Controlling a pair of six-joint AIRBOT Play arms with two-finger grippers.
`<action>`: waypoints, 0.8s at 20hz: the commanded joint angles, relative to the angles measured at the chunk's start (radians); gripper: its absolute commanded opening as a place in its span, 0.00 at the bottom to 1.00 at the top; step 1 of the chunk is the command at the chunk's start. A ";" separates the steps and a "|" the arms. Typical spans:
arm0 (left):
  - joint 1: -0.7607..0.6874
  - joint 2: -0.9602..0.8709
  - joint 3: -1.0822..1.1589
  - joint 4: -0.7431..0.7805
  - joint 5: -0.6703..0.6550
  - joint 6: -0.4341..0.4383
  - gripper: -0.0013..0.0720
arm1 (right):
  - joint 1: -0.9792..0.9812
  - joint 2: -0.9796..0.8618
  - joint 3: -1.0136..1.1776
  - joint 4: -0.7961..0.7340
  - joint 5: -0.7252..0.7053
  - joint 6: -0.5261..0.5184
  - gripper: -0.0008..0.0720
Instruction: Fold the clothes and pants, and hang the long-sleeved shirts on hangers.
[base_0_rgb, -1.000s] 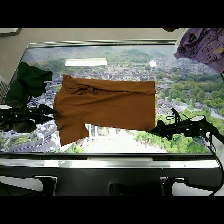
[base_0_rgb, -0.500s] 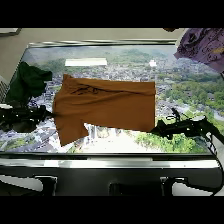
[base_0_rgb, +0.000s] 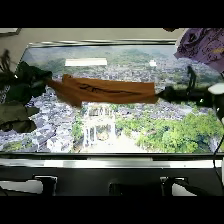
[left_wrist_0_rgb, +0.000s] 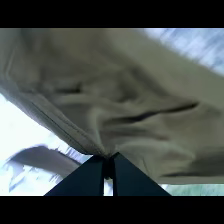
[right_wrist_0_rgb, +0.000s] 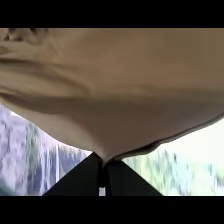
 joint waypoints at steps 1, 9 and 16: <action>-0.048 0.052 0.364 0.064 0.006 -0.167 0.03 | 0.075 0.021 0.422 -0.129 -0.059 0.150 0.04; -0.032 0.617 0.389 0.429 0.061 -0.341 0.03 | 0.075 0.381 0.914 -0.513 -0.133 0.399 0.04; -0.032 0.795 0.357 0.599 0.087 -0.455 0.03 | 0.075 0.531 0.904 -0.750 -0.131 0.655 0.04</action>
